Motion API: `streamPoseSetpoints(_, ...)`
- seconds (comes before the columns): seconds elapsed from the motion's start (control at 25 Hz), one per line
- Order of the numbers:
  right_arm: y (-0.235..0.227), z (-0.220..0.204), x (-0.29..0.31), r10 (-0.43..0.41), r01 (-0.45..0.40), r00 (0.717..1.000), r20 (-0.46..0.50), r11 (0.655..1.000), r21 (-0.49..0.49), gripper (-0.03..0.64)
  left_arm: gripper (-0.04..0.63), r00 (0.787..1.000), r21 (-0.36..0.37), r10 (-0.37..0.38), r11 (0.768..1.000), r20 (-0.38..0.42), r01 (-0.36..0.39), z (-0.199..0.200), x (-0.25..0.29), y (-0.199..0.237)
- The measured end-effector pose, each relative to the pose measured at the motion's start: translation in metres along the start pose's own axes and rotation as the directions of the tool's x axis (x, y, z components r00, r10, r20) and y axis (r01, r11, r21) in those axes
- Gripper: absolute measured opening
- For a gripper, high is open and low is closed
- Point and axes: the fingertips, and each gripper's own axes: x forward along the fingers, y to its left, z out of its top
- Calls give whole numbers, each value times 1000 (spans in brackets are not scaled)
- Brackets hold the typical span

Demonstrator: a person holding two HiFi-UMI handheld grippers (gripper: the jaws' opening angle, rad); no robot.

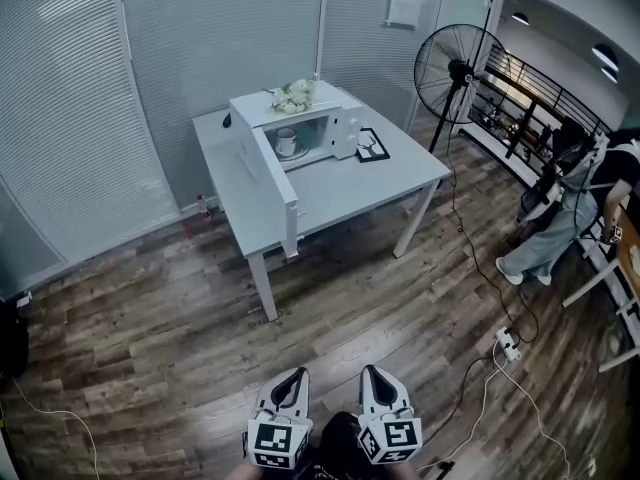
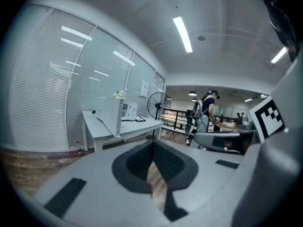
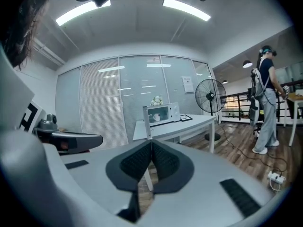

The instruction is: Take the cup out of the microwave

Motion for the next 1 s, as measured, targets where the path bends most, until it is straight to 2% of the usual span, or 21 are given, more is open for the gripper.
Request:
streamPoseSetpoints(0.24,-15,-4,25,6,-6,1000,-21,1000,-3,5,6,1000,1,17,1000,6,-17,2,26,10)
streamPoseSetpoints(0.48,-43,15,73,43,-43,999,-20,999,-18,5,6,999,-2,49,999,17,-49,18,71,20)
streamPoseSetpoints(1.0,-119,49,170,130,-132,991,-36,990,-52,5,6,986,-23,168,985,1,-168,43,183,32)
